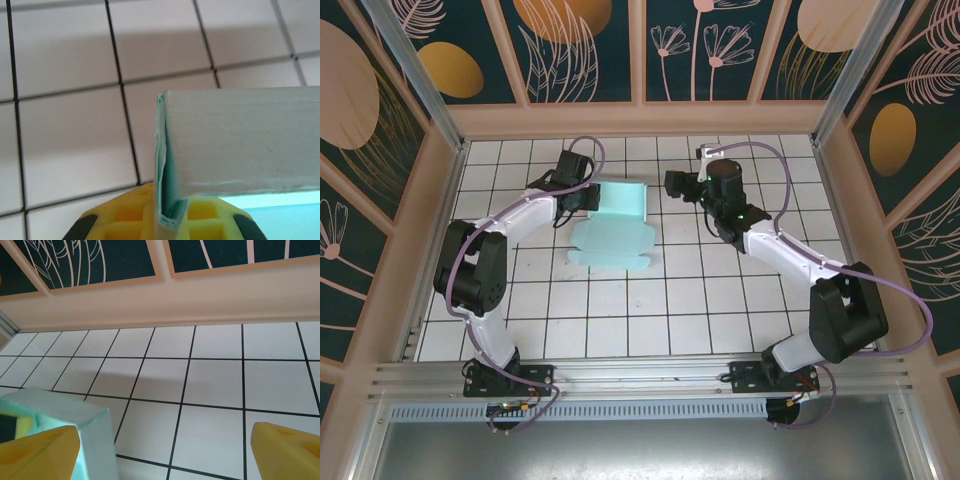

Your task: Fold the paper box

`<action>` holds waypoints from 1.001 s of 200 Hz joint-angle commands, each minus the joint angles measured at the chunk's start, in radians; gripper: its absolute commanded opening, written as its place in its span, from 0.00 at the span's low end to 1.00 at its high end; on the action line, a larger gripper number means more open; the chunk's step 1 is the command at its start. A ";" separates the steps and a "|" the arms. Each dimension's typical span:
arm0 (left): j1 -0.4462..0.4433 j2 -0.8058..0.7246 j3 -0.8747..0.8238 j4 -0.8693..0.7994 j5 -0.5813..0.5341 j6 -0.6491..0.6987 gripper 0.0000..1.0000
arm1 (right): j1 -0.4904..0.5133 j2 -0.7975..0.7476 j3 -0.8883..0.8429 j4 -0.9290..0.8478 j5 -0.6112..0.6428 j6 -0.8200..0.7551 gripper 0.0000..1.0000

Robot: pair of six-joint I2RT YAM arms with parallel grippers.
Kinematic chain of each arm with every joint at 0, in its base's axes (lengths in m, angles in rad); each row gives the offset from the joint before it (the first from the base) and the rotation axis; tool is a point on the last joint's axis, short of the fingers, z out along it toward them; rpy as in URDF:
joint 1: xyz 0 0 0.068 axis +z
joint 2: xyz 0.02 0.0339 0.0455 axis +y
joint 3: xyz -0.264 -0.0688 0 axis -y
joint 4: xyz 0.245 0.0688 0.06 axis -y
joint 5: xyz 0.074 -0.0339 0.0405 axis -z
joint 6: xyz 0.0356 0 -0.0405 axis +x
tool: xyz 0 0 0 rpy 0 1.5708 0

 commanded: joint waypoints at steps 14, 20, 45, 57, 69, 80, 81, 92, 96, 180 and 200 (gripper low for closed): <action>0.002 0.034 0.116 -0.406 0.015 0.148 0.00 | -0.026 0.000 -0.031 0.061 -0.058 0.031 0.89; 0.003 0.051 0.132 -0.443 0.011 0.158 0.00 | -0.029 0.004 -0.034 0.068 -0.058 0.031 0.89; 0.002 0.132 0.208 -0.579 -0.031 0.185 0.00 | -0.038 0.018 -0.050 0.083 -0.058 0.033 0.89; 0.002 0.173 0.242 -0.621 -0.034 0.197 0.00 | -0.043 0.020 -0.060 0.088 -0.058 0.034 0.89; 0.001 0.212 0.278 -0.656 -0.014 0.214 0.00 | -0.051 0.019 -0.073 0.096 -0.058 0.037 0.89; -0.002 0.251 0.310 -0.687 -0.014 0.223 0.00 | -0.060 0.017 -0.084 0.103 -0.058 0.043 0.89; -0.002 0.254 0.313 -0.689 -0.014 0.225 0.00 | -0.060 0.016 -0.085 0.104 -0.059 0.044 0.89; -0.006 0.285 0.336 -0.706 -0.017 0.239 0.00 | -0.067 0.014 -0.094 0.108 -0.086 0.048 0.89; -0.007 0.293 0.343 -0.707 -0.018 0.241 0.00 | -0.070 0.013 -0.097 0.108 -0.086 0.047 0.89; -0.019 0.277 0.442 -0.610 0.025 0.241 0.68 | -0.072 0.078 -0.042 0.037 -0.179 -0.087 0.88; -0.019 0.203 0.403 -0.492 0.018 0.210 0.80 | -0.055 0.136 -0.003 0.026 -0.218 -0.094 0.88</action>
